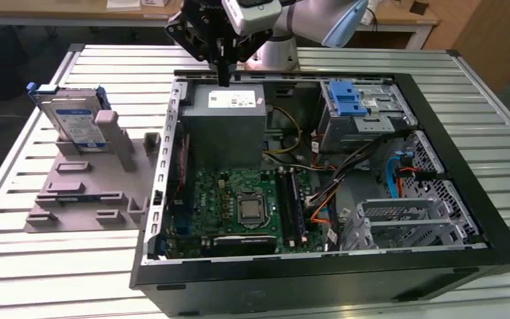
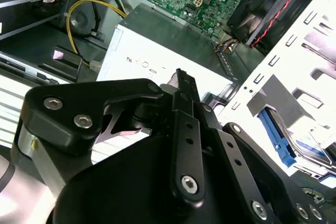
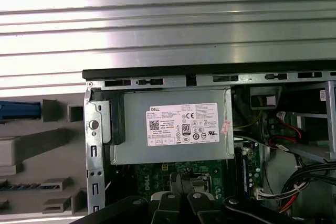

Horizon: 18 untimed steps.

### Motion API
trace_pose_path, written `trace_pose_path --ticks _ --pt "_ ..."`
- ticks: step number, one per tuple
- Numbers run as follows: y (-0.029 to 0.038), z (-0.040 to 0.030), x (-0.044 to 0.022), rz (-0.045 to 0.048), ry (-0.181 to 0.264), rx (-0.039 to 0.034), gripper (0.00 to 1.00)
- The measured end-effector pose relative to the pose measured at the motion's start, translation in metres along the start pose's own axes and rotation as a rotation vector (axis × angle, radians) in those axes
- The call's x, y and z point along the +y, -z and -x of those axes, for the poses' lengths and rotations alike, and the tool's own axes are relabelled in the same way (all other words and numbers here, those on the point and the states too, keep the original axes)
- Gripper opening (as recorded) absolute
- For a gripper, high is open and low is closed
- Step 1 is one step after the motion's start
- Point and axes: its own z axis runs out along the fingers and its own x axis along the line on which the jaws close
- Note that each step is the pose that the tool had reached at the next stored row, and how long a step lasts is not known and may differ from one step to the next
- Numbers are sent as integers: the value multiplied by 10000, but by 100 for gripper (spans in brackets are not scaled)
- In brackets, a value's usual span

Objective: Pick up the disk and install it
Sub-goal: 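Reach for the disk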

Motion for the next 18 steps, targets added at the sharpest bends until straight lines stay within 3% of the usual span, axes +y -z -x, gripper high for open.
trace_pose_path --ticks 6,18 --pt "0 -43 -3 -1 0 1 11" --pt "0 -61 -5 0 0 0 11"
